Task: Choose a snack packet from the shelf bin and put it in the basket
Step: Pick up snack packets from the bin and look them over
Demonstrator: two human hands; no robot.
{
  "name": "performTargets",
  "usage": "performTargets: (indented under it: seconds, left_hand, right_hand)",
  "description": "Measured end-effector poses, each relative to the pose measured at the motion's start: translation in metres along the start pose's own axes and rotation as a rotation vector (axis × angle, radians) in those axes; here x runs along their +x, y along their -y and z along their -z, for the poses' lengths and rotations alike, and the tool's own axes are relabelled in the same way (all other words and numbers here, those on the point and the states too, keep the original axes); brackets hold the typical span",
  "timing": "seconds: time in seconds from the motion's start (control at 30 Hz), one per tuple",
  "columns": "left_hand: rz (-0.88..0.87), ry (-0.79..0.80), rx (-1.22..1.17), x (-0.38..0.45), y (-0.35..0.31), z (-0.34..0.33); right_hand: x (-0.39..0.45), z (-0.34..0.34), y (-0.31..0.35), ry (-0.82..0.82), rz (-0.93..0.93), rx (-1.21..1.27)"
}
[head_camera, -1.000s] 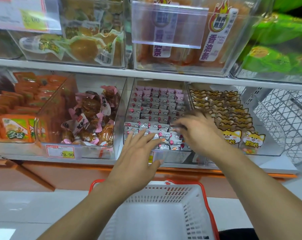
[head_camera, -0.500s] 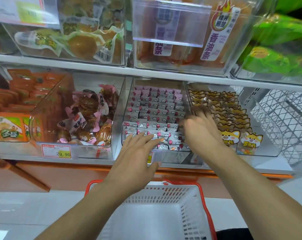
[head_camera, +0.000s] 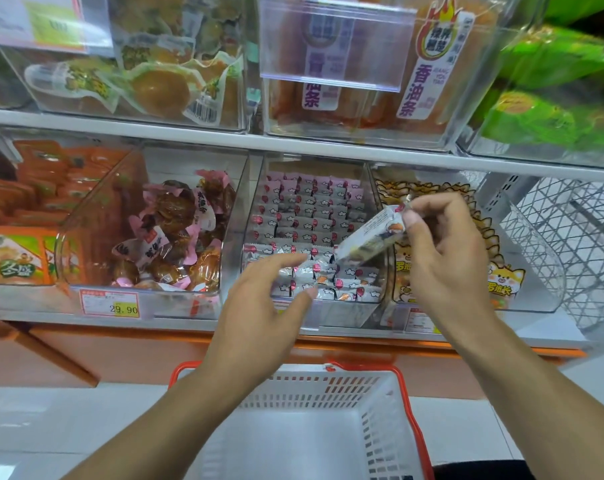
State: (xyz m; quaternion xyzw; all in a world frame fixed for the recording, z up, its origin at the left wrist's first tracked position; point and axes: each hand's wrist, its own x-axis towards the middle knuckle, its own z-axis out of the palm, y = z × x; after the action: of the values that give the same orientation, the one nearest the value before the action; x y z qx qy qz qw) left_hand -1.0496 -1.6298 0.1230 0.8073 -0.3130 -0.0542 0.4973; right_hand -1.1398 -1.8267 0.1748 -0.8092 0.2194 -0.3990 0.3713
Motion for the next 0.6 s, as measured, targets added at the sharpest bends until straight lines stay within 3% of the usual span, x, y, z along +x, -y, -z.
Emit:
performTargets:
  seconds: [0.17, 0.23, 0.37, 0.6]
  left_hand:
    - [0.224, 0.005, -0.476, 0.004, -0.01, 0.006]
    - [0.336, -0.006, -0.606, 0.005, -0.012, 0.006]
    - [0.547, -0.048, -0.932, 0.006, -0.013, 0.005]
    - [0.575, -0.066, -1.055, 0.008, -0.011, 0.005]
  right_hand:
    - [-0.022, -0.01, 0.011, 0.103, -0.553, 0.624]
    - [-0.028, -0.014, 0.012, 0.118, -0.687, 0.768]
    - [-0.033, -0.017, 0.012, 0.094, -0.812, 0.871]
    - [-0.032, -0.02, 0.005, 0.212, -0.871, 0.867]
